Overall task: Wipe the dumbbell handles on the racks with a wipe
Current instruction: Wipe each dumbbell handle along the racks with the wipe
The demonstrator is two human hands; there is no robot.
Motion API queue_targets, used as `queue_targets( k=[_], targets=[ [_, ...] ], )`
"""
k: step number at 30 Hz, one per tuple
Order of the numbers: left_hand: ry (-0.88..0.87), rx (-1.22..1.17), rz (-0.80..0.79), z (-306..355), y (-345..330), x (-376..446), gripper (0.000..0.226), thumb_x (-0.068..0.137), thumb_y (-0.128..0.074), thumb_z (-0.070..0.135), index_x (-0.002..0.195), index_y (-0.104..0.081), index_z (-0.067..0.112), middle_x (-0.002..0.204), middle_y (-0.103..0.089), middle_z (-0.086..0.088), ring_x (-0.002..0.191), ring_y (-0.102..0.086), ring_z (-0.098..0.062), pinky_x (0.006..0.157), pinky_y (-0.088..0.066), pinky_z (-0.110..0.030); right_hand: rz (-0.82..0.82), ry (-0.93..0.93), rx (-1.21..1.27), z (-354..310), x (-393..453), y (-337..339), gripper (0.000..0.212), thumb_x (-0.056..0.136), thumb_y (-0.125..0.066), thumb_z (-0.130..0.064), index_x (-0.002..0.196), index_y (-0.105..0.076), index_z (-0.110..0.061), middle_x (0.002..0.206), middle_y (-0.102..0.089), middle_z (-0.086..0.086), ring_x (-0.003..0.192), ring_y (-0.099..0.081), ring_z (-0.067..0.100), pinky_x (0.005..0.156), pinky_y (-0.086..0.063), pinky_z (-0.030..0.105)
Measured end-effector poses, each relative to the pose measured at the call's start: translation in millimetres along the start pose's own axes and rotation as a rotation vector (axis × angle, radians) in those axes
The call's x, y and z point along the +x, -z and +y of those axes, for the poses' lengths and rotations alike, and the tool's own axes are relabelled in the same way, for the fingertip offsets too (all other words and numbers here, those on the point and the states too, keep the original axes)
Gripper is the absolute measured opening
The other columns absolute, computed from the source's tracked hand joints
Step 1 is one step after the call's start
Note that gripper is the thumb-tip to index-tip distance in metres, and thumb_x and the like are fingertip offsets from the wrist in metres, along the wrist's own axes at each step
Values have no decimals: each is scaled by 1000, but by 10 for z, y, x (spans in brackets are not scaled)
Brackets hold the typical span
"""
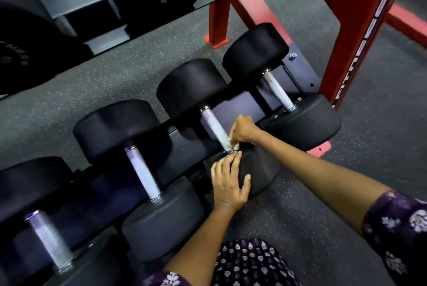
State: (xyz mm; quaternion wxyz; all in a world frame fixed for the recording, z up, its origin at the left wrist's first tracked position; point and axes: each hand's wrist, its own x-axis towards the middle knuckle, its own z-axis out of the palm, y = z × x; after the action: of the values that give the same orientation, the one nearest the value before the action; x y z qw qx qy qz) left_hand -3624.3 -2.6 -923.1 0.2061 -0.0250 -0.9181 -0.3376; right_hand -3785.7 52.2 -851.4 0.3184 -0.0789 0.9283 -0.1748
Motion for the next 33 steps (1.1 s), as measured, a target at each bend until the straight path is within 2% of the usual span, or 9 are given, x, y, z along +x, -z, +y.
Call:
queue_targets(
  k=[5, 7, 10, 14, 18, 25, 27, 30, 33],
  targets=[
    [3, -9, 0, -3, -4, 0, 52, 99, -27, 48, 132, -45, 12, 128, -48, -3, 108, -50, -24, 94, -37, -40, 236, -21, 332, -180, 117, 65, 18, 66, -77, -1, 82, -73, 5, 52, -65, -10, 46, -49, -5, 46, -35, 8],
    [12, -11, -9, 1, -2, 3, 53, 99, -27, 48, 133, -45, 11, 127, -49, -4, 108, -50, -24, 94, -37, -41, 274, -7, 307, -201, 74, 22, 15, 70, -74, -1, 84, -73, 5, 78, -73, 8, 65, -56, 2, 48, -37, 4],
    [17, -26, -37, -6, 6, -6, 52, 95, -36, 44, 134, -45, 11, 128, -53, -7, 109, -51, -25, 95, -38, -41, 126, -21, 43, -73, -69, -55, 21, 75, -72, -9, 91, -72, 4, 98, -71, 16, 91, -62, 13, 75, -45, 20],
    [19, -31, -77, -20, 8, -10, 53, 90, -42, 39, 134, -44, 11, 127, -56, -11, 111, -51, -26, 97, -38, -43, 154, -61, 167, -56, -28, -42, 23, 71, -77, -8, 91, -73, 2, 93, -71, 11, 67, -55, -5, 54, -38, 12],
    [17, -25, -88, -19, 24, 10, 52, 89, -43, 39, 133, -44, 11, 124, -56, -12, 109, -51, -27, 97, -38, -43, 402, -48, 370, -297, 41, -51, 11, 75, -68, -3, 84, -73, 1, 89, -71, 17, 79, -58, 12, 54, -33, 16],
    [17, -3, -57, -33, 59, 18, 50, 89, -43, 38, 130, -46, 10, 118, -60, -12, 103, -50, -24, 93, -36, -38, 87, -53, 156, -22, -157, -22, 23, 81, -65, -11, 102, -68, -3, 108, -66, 15, 104, -60, 27, 73, -41, 23],
    [40, 20, -31, -11, 45, 45, 48, 88, -44, 38, 128, -46, 12, 117, -61, -12, 104, -49, -23, 92, -35, -37, 158, -1, 163, 53, -176, 14, 22, 82, -64, -12, 99, -70, 0, 104, -69, 14, 100, -62, 19, 79, -45, 27],
    [138, 35, -17, 108, 30, 82, 44, 83, -46, 35, 122, -48, 13, 117, -62, -11, 106, -50, -24, 93, -41, -43, 268, 46, 352, 184, -177, 21, 17, 73, -74, -6, 87, -73, 4, 82, -69, 10, 59, -55, -10, 65, -44, 17],
    [207, 85, -14, 312, 23, 331, 47, 85, -42, 37, 117, -57, 6, 118, -60, -11, 107, -58, -30, 93, -46, -50, 304, 135, 410, 303, -191, 137, 13, 72, -75, -8, 82, -74, 0, 83, -72, 13, 70, -56, -1, 60, -40, 13]
  ],
)
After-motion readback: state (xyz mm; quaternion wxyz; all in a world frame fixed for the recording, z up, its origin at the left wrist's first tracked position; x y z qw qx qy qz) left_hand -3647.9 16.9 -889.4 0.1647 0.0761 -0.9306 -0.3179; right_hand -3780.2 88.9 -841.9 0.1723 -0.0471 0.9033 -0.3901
